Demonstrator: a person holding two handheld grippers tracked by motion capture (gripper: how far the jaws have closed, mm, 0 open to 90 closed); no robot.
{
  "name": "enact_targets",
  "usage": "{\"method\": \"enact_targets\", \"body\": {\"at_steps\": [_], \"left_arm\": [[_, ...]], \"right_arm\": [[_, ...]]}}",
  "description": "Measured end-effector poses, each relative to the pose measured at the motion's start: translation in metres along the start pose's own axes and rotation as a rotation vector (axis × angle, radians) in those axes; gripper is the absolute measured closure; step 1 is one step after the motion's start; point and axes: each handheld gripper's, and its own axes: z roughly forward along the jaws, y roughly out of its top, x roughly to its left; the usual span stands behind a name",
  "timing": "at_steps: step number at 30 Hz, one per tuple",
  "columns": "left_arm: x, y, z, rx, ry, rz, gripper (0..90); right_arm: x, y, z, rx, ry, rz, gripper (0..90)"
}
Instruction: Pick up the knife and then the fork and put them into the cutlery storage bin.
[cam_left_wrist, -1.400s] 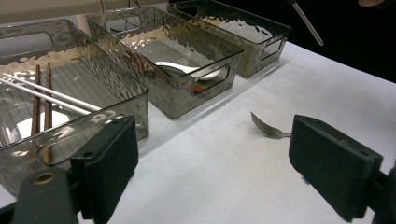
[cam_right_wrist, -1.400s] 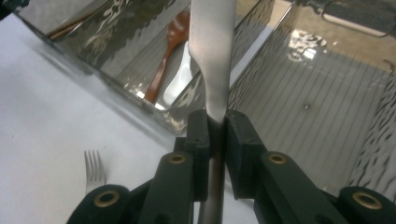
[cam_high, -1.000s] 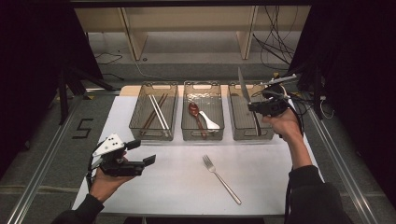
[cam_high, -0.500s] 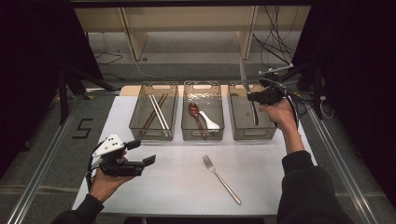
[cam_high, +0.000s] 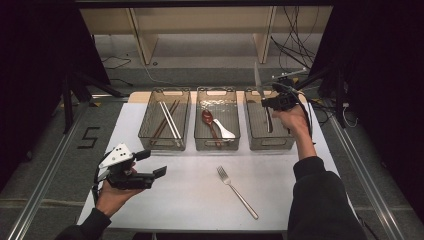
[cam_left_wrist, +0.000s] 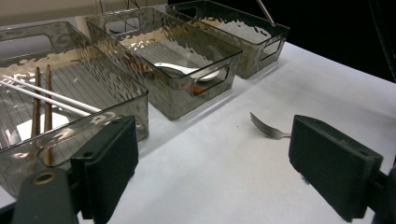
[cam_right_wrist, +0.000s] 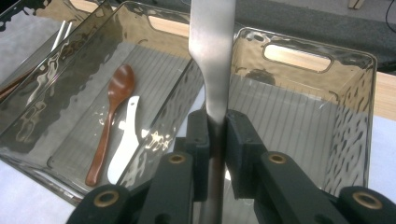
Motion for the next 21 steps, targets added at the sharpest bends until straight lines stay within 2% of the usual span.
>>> {"method": "enact_targets", "body": {"at_steps": [21], "left_arm": [[0.0,0.0,-0.002,-0.001,-0.003,-0.001,15.3]], "right_arm": [[-0.002,-0.009,0.029,0.054,-0.009,0.053,80.7]]}}
